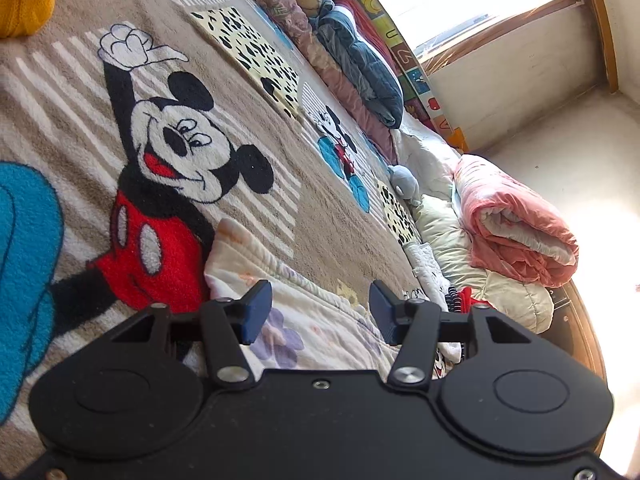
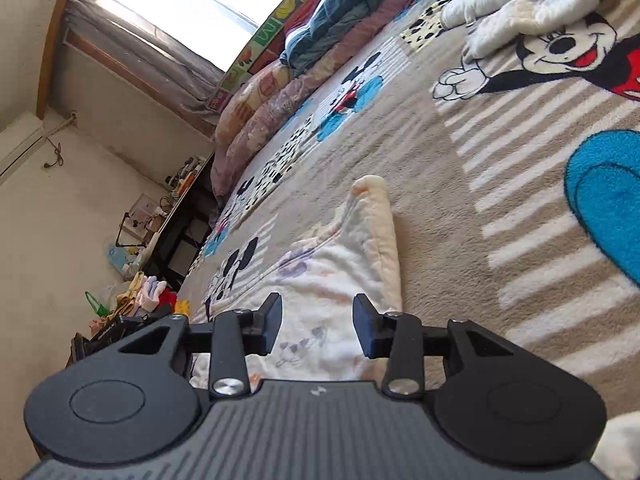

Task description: Fold clothes

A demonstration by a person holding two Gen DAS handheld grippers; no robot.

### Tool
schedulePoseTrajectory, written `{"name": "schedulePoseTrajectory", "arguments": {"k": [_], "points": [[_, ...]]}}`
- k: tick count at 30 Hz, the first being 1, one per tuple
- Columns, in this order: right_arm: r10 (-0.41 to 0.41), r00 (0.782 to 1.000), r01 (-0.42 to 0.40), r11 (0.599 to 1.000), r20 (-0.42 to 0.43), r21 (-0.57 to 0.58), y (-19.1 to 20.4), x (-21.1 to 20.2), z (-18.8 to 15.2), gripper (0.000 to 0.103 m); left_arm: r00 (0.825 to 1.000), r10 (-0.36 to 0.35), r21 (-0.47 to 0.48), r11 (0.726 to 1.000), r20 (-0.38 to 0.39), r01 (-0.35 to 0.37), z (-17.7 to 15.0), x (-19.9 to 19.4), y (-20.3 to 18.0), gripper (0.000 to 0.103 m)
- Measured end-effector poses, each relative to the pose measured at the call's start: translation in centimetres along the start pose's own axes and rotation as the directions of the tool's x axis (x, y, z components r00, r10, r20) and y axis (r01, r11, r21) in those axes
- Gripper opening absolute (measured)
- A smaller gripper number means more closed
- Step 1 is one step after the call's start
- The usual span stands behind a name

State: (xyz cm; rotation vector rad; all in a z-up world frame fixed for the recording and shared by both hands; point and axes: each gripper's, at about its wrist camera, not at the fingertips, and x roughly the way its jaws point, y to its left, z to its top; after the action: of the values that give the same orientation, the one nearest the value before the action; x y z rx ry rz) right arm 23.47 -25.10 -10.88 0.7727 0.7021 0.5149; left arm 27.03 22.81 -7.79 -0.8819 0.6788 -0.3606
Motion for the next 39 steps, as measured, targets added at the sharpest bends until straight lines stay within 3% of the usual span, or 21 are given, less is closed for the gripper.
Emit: {"name": "schedulePoseTrajectory", "arguments": {"k": [3,5,6,7,10,13,16,17,19,21,23,25,28,29,30,31,32,33,34,37,39], "points": [[-0.093,0.993,0.092,0.996,-0.066,-0.019,-0.5,0.7,-1.8,0.046,1.000,-0.002,-0.013,1.000,-0.017,0.002,-1.7,-0.9,-0.2,0.053],[-0.103,0.993,0.104,0.994,-0.048,0.025,-2.3,0.8,-2.5,0.013,1.000,-0.001,-0.022,1.000,-0.008,0.001,-2.4,-1.9,-0.4,0.053],[-0.112,0.993,0.115,0.992,-0.044,0.053,-2.7,0.6,-2.5,0.008,1.000,0.000,-0.026,1.000,-0.002,0.000,-2.7,-2.5,-0.5,0.053],[-0.115,0.993,0.118,0.991,-0.039,0.061,-2.5,0.4,-2.3,0.012,1.000,0.000,-0.030,1.000,0.003,0.000,-3.1,-3.0,-0.7,0.053],[-0.068,0.998,0.068,0.998,0.003,0.013,-0.4,-1.2,-2.8,0.053,1.000,-0.018,-0.052,0.998,0.013,0.019,-4.1,-4.4,-1.0,0.053],[-0.063,0.997,0.062,0.998,-0.036,-0.022,0.3,-1.3,-3.7,0.054,1.000,-0.023,-0.058,0.998,-0.021,0.022,-5.6,-4.6,-1.1,0.054],[-0.135,0.989,0.131,0.989,-0.059,-0.061,-0.3,-1.0,-4.4,0.030,0.986,0.157,-0.058,0.985,-0.063,-0.161,-7.4,-3.3,0.6,0.054],[-0.144,0.988,0.141,0.988,-0.059,-0.066,-0.3,-1.1,-4.3,0.026,0.981,0.186,-0.046,0.981,-0.055,-0.188,-7.8,-3.0,1.5,0.033],[-0.159,0.985,0.153,0.984,-0.064,-0.091,0.0,-1.1,-4.4,0.026,0.984,0.170,-0.117,0.978,-0.048,-0.174,-7.4,-3.7,2.1,0.025],[-0.165,0.984,0.158,0.983,-0.065,-0.098,0.2,-1.1,-4.4,0.026,0.990,0.139,-0.099,0.985,0.004,-0.138,-7.0,-5.0,0.9,0.053],[-0.167,0.984,0.160,0.982,-0.065,-0.097,0.2,-1.2,-4.5,0.026,0.992,0.113,-0.065,0.992,0.053,-0.109,-6.9,-6.2,-0.4,0.053],[-0.163,0.985,0.157,0.983,-0.061,-0.092,0.1,-1.2,-4.5,0.027,0.999,0.004,-0.079,0.997,0.034,-0.002,-7.2,-5.9,-0.2,0.055],[-0.155,0.986,0.150,0.986,-0.062,-0.079,-0.1,-1.2,-4.4,0.026,0.993,0.111,-0.116,0.987,-0.029,-0.114,-8.0,-3.6,1.7,0.055],[-0.154,0.986,0.149,0.986,-0.066,-0.074,-0.1,-1.2,-4.2,0.026,0.988,0.150,-0.120,0.981,-0.034,-0.153,-8.1,-3.2,2.2,0.030],[-0.156,0.985,0.151,0.986,-0.072,-0.069,0.0,-1.2,-4.1,0.027,0.988,0.150,-0.142,0.978,-0.038,-0.154,-7.9,-3.3,2.4,0.029],[-0.154,0.985,0.150,0.987,-0.075,-0.058,0.1,-1.4,-3.9,0.029,0.992,0.119,-0.157,0.980,-0.033,-0.123,-7.5,-3.6,2.2,0.034],[-0.146,0.987,0.143,0.989,-0.072,-0.045,0.2,-1.6,-3.6,0.034,0.996,0.089,-0.143,0.986,-0.020,-0.091,-7.0,-3.6,1.7,0.056],[-0.135,0.989,0.133,0.990,-0.063,-0.041,0.4,-1.8,-3.3,0.038,0.998,0.060,-0.125,0.990,-0.006,-0.060,-6.5,-3.6,1.1,0.061],[-0.123,0.991,0.121,0.992,-0.048,-0.045,0.7,-1.9,-2.9,0.045,1.000,0.030,-0.106,0.994,0.007,-0.029,-6.0,-3.6,0.6,0.061],[-0.093,0.996,0.092,0.995,-0.012,-0.042,1.1,-1.2,-0.5,0.046,0.999,-0.036,-0.104,0.994,0.036,0.039,-4.4,-2.3,0.4,0.061],[-0.082,0.997,0.082,0.996,0.007,-0.042,1.1,-0.1,1.1,0.046,0.999,0.051,-0.143,0.989,0.018,-0.048,-3.8,-0.6,1.5,0.061]]}}
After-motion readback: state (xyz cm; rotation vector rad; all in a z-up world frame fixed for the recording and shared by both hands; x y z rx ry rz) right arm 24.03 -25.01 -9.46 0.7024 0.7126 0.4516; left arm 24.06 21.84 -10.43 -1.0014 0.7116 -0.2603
